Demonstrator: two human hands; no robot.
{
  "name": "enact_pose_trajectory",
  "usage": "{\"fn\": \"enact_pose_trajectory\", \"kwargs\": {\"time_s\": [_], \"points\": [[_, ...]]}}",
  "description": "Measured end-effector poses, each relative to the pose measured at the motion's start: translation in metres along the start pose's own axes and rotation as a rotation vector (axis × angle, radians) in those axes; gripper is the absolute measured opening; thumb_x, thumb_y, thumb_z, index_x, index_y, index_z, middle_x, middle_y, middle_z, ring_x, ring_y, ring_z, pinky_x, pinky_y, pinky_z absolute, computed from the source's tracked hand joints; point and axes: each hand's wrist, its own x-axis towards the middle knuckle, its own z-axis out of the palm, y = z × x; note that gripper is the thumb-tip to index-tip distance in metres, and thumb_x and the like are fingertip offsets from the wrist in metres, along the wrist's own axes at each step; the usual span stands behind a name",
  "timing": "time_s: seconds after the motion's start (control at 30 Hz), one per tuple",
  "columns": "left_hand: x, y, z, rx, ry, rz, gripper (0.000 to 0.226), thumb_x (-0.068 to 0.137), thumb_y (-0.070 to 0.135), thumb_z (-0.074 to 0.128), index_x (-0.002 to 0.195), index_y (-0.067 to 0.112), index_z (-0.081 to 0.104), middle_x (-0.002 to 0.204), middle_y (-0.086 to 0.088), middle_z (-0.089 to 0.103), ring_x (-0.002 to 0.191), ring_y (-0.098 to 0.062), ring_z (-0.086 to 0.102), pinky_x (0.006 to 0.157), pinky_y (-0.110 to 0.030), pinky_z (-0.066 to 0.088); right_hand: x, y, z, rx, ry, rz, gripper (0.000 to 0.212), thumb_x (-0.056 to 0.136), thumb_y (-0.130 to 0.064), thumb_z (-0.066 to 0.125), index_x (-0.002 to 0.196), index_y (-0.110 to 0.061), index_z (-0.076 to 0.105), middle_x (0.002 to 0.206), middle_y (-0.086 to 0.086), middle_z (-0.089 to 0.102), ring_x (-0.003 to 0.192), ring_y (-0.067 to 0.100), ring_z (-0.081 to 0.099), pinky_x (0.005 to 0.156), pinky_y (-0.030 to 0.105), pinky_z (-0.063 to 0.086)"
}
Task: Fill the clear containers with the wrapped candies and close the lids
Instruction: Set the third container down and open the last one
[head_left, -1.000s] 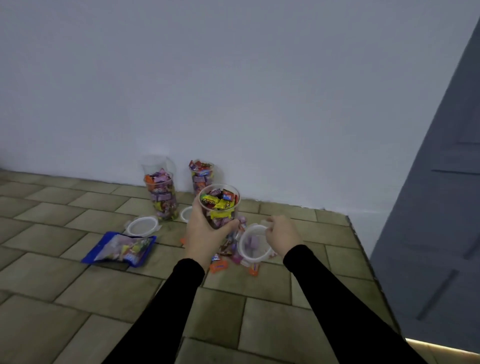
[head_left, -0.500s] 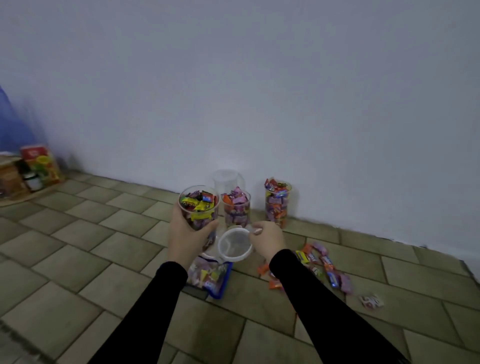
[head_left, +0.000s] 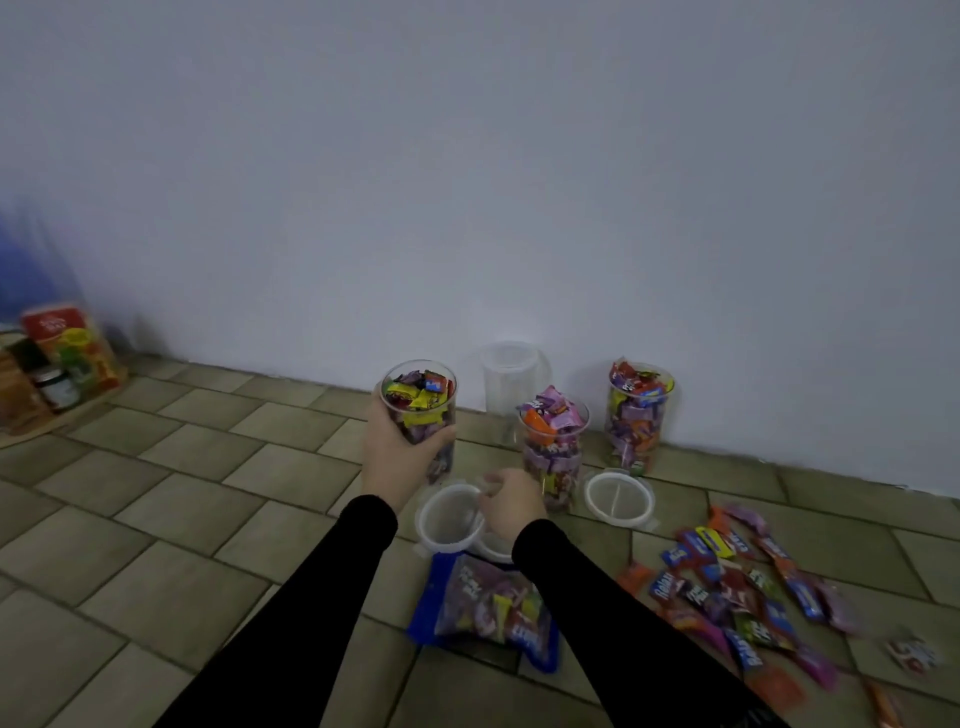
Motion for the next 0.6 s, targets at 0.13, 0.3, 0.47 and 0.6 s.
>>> {"fn": "enact_pose_trajectory", "kwargs": {"time_s": [0.13,0.3,0.47,0.6], "points": [[0.022,-0.02,0.013,-0.029,-0.048,-0.045,0.086,0.062,0.014,0.089,0.132,0.018,0.039,0.124,0.001,0.056,0.113,-0.014,0.056,0.094,-0.027,0.047,0.015,-0.003,0.025,0.027,-0.013,0.048,0.036,0.093,-0.011,0.056,0.129,-0.008,0.054,0.125,0.011,0.06,0.113,0.026,0.058,0.097,0.035,0.048],[0.047,-0.04,0.034,-0.048,-0.1,-0.082,0.084,0.061,0.013,0.089,0.129,0.018,0.04,0.121,0.003,0.055,0.113,-0.013,0.055,0.09,-0.022,0.045,0.036,-0.009,0.041,-0.044,-0.036,0.032,0.014,0.092,-0.007,0.051,0.098,-0.011,0.062,0.096,0.011,0.061,0.09,0.025,0.057,0.073,0.027,0.041],[0.058,-0.061,0.051,-0.065,-0.166,-0.127,0.081,0.06,0.012,0.091,0.126,0.013,0.044,0.122,-0.001,0.059,0.112,-0.015,0.058,0.083,-0.013,0.048,0.05,-0.015,0.047,-0.182,-0.071,0.048,0.018,0.097,-0.01,0.045,0.1,-0.003,0.062,0.101,0.013,0.062,0.092,0.028,0.059,0.079,0.035,0.05],[0.059,-0.072,0.057,-0.064,-0.204,-0.139,0.084,0.058,0.017,0.092,0.127,0.017,0.044,0.122,0.001,0.059,0.113,-0.014,0.058,0.096,-0.032,0.049,0.052,-0.02,0.041,-0.408,-0.146,0.003,0.022,0.1,-0.008,0.039,0.114,0.0,0.054,0.1,0.014,0.056,0.105,0.032,0.058,0.081,0.034,0.046]]}}
